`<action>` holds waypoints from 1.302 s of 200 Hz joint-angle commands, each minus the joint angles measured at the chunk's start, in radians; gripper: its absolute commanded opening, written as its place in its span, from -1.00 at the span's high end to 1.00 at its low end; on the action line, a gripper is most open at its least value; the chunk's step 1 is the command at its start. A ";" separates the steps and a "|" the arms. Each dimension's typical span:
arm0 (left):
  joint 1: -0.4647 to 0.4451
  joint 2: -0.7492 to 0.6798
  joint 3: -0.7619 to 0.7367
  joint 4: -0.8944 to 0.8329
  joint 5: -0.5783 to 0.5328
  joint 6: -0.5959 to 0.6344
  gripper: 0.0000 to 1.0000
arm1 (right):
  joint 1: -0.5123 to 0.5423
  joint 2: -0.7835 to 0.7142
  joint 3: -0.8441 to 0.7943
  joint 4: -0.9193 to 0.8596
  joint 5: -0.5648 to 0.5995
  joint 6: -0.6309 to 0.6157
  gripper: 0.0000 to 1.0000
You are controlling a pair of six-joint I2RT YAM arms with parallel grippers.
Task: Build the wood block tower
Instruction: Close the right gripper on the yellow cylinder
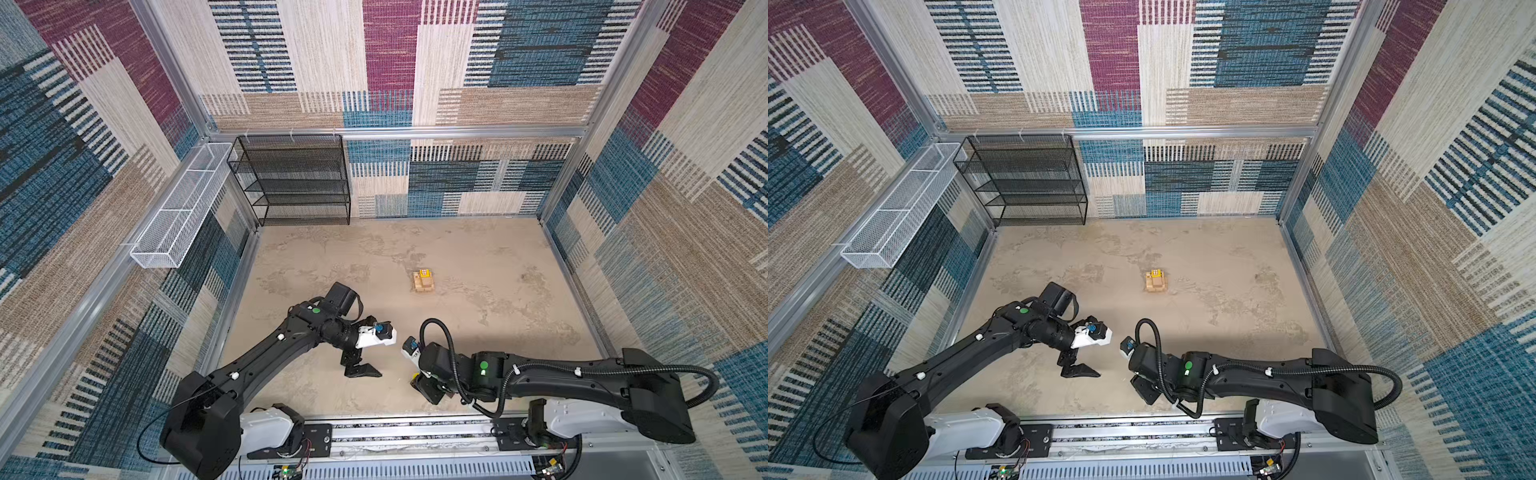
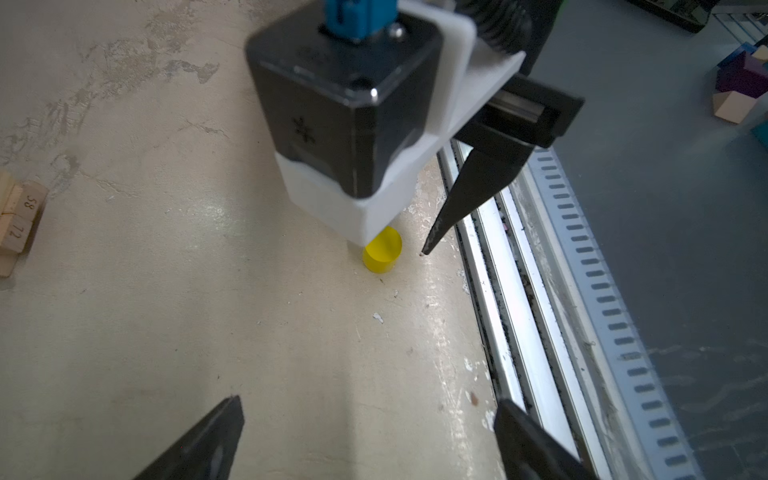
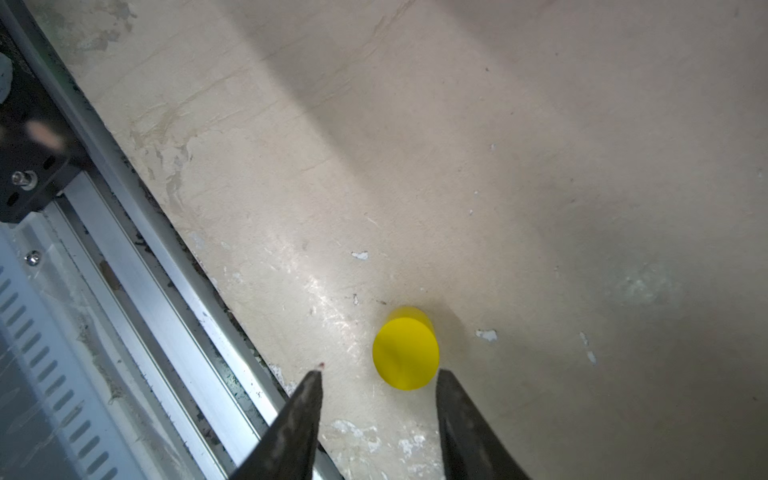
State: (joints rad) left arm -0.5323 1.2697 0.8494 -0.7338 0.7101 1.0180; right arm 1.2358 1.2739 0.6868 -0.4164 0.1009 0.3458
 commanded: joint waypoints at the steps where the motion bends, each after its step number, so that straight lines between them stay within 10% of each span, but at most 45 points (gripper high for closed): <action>1: 0.000 0.003 0.005 -0.015 -0.003 -0.023 -0.99 | 0.001 0.011 -0.001 0.004 0.019 -0.001 0.05; 260: -0.002 0.008 0.005 -0.025 -0.002 -0.007 -0.99 | 0.002 0.143 0.035 0.011 0.045 -0.014 0.28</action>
State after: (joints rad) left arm -0.5331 1.2823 0.8494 -0.7422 0.6880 0.9985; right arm 1.2369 1.4113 0.7139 -0.4152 0.1326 0.3386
